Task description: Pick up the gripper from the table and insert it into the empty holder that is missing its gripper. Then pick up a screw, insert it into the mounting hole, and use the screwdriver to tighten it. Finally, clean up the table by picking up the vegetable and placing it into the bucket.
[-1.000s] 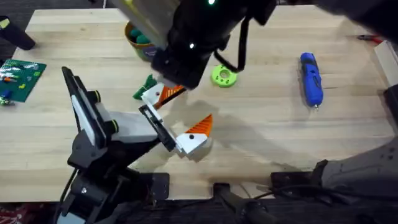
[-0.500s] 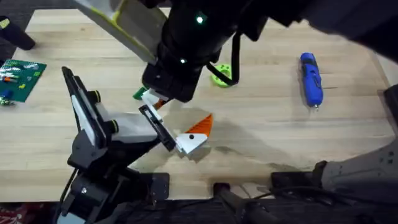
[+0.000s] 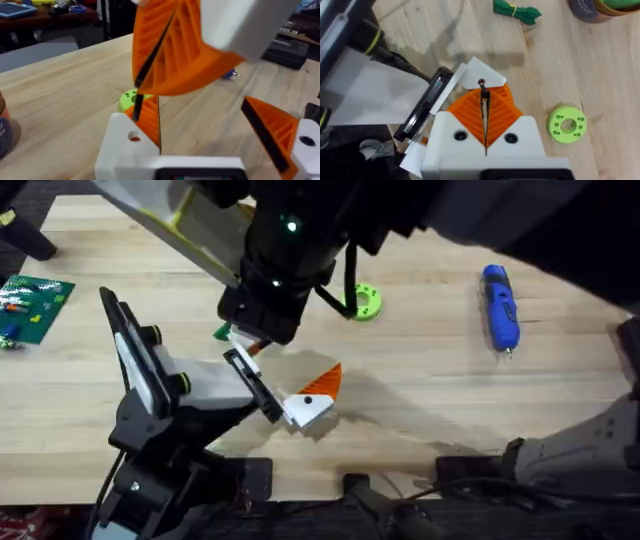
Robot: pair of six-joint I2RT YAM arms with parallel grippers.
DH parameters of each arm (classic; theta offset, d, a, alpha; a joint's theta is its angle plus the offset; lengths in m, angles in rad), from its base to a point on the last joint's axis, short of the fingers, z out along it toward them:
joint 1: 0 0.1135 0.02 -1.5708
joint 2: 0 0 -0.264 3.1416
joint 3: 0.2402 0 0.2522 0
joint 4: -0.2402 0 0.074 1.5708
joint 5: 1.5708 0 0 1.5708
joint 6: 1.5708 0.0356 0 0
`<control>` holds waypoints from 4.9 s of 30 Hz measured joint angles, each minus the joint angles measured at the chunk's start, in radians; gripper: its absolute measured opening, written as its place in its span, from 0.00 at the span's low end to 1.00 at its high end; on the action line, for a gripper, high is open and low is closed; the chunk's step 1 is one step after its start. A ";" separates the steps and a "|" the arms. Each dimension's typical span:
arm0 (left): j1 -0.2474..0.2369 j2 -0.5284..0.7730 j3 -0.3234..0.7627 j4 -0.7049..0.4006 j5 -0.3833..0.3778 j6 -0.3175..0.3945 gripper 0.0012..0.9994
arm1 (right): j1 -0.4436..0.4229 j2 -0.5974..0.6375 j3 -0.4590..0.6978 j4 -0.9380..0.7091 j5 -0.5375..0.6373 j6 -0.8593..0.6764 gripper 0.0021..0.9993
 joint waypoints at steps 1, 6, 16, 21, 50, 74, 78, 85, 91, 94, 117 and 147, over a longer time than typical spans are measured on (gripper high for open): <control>0.000 0.000 0.000 0.000 0.000 0.000 0.99 | 0.000 0.000 0.000 0.000 0.000 0.000 0.00; 0.000 0.000 0.000 0.000 0.000 0.000 0.99 | 0.000 0.000 0.000 0.000 0.000 0.000 0.00; 0.000 0.000 0.000 0.000 0.000 0.000 0.99 | 0.000 0.022 0.002 -0.011 0.000 0.000 0.00; 0.000 0.000 0.000 0.000 0.000 -0.003 0.99 | 0.000 0.058 0.002 -0.011 0.000 0.000 0.00; 0.000 0.000 0.000 -0.001 -0.005 -0.013 0.99 | 0.002 0.068 0.008 -0.021 0.000 0.000 0.00; 0.000 0.000 0.000 -0.001 -0.003 -0.027 0.99 | 0.023 0.098 0.019 0.002 0.014 0.000 0.00; 0.000 0.005 0.000 -0.001 -0.003 -0.032 0.99 | 0.021 0.103 0.019 0.000 0.016 0.000 0.00; 0.000 0.005 0.000 -0.001 0.002 -0.033 0.99 | 0.011 0.103 0.021 -0.036 0.008 0.012 0.00; 0.000 0.005 0.000 -0.001 0.002 -0.031 0.99 | 0.008 0.103 0.021 -0.049 0.007 0.021 0.00; 0.000 0.005 0.000 -0.001 0.001 -0.031 0.99 | 0.008 0.103 0.021 -0.049 0.008 0.024 0.00; 0.000 0.005 0.000 -0.001 -0.016 -0.027 0.99 | -0.001 0.105 0.021 0.001 0.015 0.037 0.49; 0.000 0.005 0.000 0.000 -0.015 -0.018 0.99 | -0.111 -0.007 0.030 -0.041 0.001 0.090 0.99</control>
